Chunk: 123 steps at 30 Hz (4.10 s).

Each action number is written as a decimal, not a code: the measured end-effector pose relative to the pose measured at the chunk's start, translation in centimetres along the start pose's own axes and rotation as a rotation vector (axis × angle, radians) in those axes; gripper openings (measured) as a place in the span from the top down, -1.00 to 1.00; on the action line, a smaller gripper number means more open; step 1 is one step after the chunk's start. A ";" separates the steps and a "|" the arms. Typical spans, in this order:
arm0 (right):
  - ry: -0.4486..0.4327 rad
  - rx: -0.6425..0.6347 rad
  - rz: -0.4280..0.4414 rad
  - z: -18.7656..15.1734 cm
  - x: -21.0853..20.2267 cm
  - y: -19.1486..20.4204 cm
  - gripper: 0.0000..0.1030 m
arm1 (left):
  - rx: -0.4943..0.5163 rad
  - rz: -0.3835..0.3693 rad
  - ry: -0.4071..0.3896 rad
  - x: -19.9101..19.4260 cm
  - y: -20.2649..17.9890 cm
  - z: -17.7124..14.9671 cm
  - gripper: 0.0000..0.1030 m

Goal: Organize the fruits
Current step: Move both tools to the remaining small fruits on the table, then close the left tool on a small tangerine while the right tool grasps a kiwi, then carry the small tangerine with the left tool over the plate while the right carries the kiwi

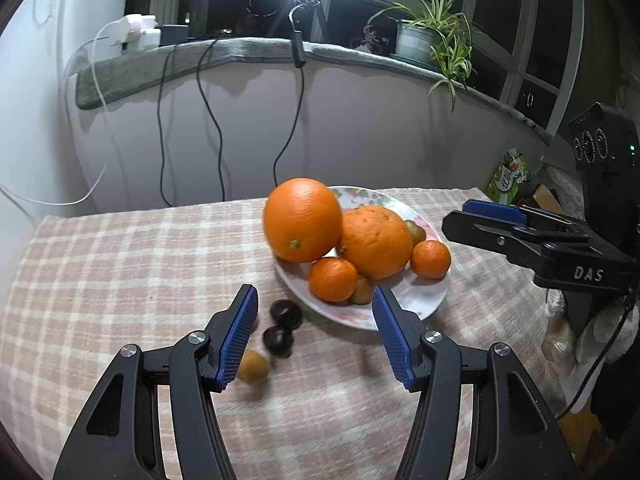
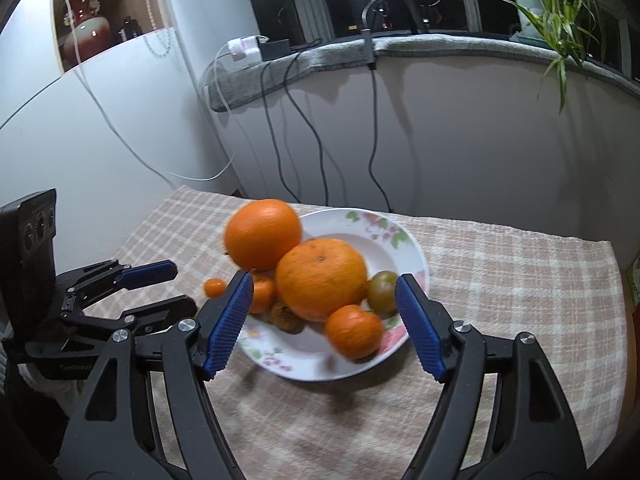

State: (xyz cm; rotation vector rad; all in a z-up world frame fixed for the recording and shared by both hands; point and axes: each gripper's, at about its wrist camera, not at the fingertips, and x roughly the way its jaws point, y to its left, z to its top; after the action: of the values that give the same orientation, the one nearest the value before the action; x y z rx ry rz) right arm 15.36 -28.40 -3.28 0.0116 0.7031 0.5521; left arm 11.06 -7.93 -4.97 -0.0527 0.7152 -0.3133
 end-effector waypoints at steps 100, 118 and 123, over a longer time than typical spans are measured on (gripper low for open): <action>0.162 -0.164 0.118 -4.2 6.6 10.9 0.53 | -0.082 -0.172 0.117 1.7 8.2 -1.6 0.57; 0.065 -0.076 0.030 -3.0 0.6 3.9 0.53 | -0.025 -0.219 0.094 1.8 2.2 -0.4 0.57; 0.050 -0.058 0.009 -2.5 -0.1 2.0 0.53 | -0.001 -0.220 0.095 2.4 0.6 0.0 0.57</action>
State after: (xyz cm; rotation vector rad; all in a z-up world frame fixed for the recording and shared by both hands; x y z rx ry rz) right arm 12.79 -27.12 -4.82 -0.0535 0.7355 0.5828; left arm 12.93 -8.09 -6.54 -0.1186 0.8051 -0.5285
